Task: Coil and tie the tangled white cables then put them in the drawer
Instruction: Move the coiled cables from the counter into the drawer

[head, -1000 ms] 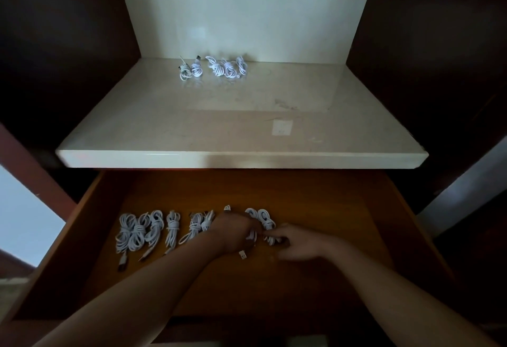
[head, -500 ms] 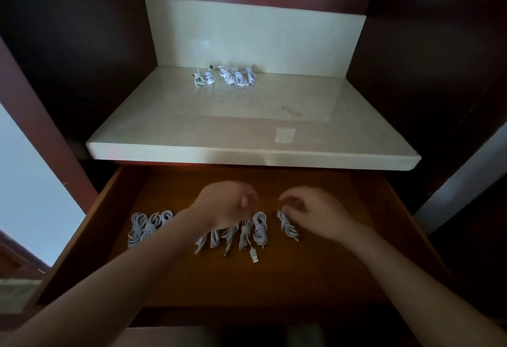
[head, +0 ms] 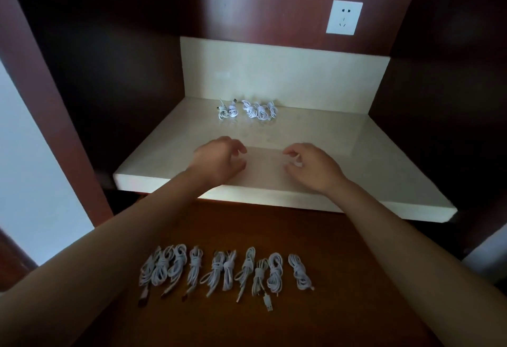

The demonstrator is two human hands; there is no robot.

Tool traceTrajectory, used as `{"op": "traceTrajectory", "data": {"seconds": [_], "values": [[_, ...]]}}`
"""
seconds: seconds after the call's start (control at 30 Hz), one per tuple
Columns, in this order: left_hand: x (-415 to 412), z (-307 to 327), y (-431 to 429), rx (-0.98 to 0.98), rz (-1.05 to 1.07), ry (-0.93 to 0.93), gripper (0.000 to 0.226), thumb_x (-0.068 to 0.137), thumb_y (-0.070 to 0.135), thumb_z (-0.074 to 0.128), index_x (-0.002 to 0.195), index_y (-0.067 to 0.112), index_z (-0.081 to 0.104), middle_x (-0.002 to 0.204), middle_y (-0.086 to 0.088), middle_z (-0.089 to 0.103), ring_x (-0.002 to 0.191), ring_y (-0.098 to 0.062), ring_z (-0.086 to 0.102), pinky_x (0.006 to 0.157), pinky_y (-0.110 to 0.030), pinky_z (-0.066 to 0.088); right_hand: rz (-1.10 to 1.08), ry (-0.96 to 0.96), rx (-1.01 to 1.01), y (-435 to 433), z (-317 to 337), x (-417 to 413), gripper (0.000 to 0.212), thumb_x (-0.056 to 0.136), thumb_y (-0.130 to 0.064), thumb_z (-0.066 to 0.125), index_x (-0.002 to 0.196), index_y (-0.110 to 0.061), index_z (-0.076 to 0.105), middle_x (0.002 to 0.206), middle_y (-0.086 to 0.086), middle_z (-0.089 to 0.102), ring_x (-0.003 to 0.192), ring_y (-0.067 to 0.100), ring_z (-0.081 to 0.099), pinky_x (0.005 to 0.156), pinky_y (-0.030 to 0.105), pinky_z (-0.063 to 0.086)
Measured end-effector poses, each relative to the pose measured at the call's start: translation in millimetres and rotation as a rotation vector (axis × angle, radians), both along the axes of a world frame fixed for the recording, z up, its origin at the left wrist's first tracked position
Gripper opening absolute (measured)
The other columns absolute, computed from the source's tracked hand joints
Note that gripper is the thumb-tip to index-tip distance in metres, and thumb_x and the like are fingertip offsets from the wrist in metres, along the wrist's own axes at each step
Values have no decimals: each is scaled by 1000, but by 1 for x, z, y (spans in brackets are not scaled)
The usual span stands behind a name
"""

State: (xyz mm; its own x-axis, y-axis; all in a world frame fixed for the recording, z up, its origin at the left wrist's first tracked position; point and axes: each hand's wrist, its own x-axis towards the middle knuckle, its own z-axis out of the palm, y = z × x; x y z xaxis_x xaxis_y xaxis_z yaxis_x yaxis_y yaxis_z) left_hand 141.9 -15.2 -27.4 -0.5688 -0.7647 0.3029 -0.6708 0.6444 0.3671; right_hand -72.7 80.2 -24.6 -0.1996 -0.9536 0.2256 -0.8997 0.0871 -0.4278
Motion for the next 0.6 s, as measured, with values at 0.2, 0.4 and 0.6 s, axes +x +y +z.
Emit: {"op": "traceTrajectory", "data": {"seconds": [0.2,0.4,0.6], "values": [[-15,5,-62,-42,81,-94,38,87,37,62,125,30,59,123,1,57,115,-19,55,94,-33,45,-10,66,36,-67,11,-21,43,89,-30,63,131,-25,57,131,5,54,123,23,52,101,39,45],[-38,1,-117,-26,174,-131,48,88,37,61,134,29,50,139,-3,45,126,-23,48,99,-37,42,-18,69,72,-132,5,-41,49,90,-32,60,137,-27,50,141,3,46,131,23,45,104,38,41],[-60,-13,-159,1,262,-149,58,90,35,59,144,26,39,147,-6,35,132,-26,40,103,-39,38,19,52,59,-184,-6,-49,50,90,-29,58,139,-29,49,148,1,43,138,23,35,109,38,36]]}}
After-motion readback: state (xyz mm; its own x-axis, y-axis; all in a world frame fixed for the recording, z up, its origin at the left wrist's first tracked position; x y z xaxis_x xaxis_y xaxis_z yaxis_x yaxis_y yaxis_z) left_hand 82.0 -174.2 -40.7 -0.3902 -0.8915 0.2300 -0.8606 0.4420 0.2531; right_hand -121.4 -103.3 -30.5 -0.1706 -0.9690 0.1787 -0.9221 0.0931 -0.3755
